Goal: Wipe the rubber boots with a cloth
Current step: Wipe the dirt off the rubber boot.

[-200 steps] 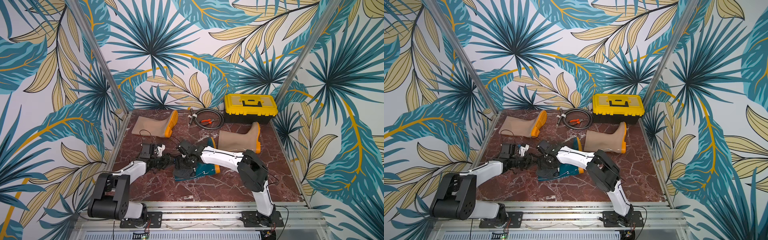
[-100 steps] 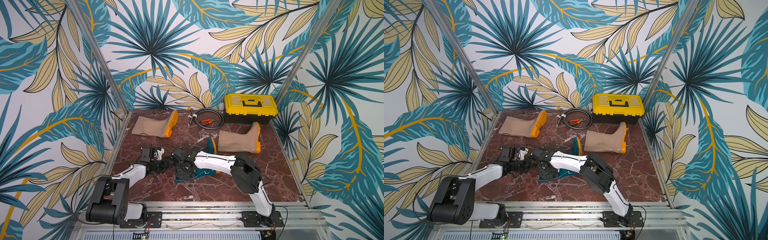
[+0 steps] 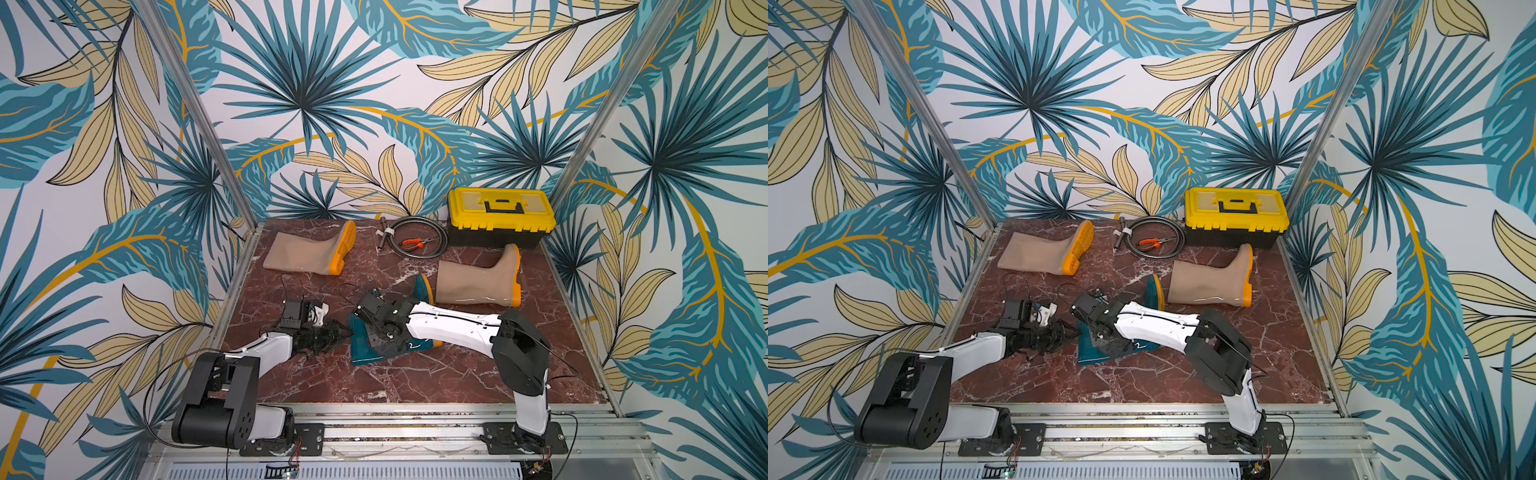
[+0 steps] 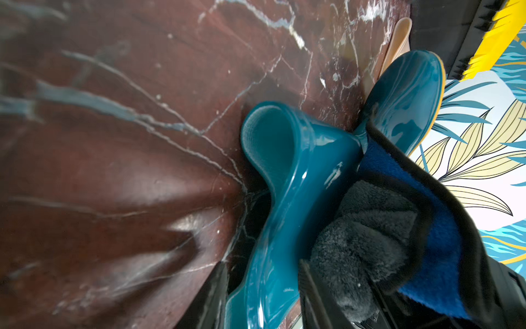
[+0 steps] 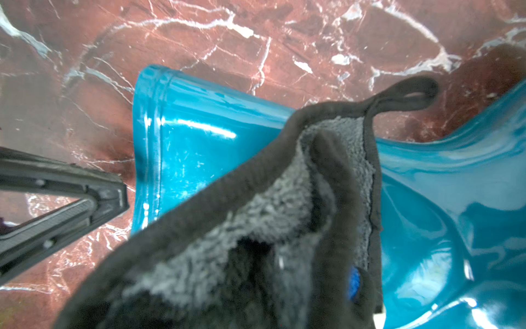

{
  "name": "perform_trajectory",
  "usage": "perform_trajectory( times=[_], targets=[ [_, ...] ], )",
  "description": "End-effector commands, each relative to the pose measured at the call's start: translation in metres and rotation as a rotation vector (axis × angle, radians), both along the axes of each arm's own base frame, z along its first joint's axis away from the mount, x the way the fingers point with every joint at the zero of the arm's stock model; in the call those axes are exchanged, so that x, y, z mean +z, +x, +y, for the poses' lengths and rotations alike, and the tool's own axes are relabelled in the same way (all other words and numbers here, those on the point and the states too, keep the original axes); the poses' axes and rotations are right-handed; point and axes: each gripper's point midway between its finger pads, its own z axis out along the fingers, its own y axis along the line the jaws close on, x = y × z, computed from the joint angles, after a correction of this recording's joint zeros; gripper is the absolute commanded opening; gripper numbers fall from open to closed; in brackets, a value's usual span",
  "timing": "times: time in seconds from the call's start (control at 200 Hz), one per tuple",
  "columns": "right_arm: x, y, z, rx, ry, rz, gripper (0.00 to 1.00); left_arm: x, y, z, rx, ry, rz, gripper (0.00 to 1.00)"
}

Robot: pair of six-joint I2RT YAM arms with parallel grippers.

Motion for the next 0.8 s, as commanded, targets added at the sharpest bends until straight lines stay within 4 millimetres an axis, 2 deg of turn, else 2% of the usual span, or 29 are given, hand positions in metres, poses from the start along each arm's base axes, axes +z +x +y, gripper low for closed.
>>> perform_trajectory(
  times=[0.0,0.095,0.165,0.24,0.345,0.466,0.556,0.621,0.716,0.791],
  targets=[
    [-0.026,-0.008,0.008,0.015,0.003,0.073,0.0,-0.004,-0.001,-0.004,-0.019,-0.008,-0.001,0.44],
    [-0.03,-0.01,0.03,0.026,0.101,0.101,0.0,-0.001,0.0,-0.014,-0.04,-0.058,-0.007,0.45],
    [-0.031,-0.009,0.041,0.036,0.146,0.111,0.0,0.004,-0.002,-0.03,-0.099,-0.125,-0.004,0.44],
    [-0.034,-0.006,0.038,0.038,0.114,0.101,0.0,0.004,-0.004,-0.037,-0.129,-0.146,0.009,0.34],
    [-0.039,0.002,0.008,0.013,0.001,0.098,0.0,0.005,-0.005,-0.035,-0.12,-0.128,-0.009,0.18],
    [-0.037,0.011,-0.053,-0.063,-0.118,0.098,0.0,0.006,-0.006,-0.034,-0.109,-0.124,-0.01,0.15],
    [-0.025,0.015,-0.093,-0.11,-0.178,0.077,0.0,0.001,-0.008,-0.031,-0.091,-0.112,0.003,0.23],
    [-0.015,0.015,-0.104,-0.113,-0.198,0.057,0.0,-0.004,-0.011,-0.027,-0.069,-0.092,0.013,0.36],
    [-0.013,0.012,-0.098,-0.112,-0.162,0.078,0.0,-0.016,-0.017,-0.017,-0.018,-0.045,0.038,0.5],
    [-0.019,0.01,-0.083,-0.12,-0.106,0.11,0.0,-0.027,-0.022,-0.01,0.018,-0.008,0.058,0.52]
  ],
)
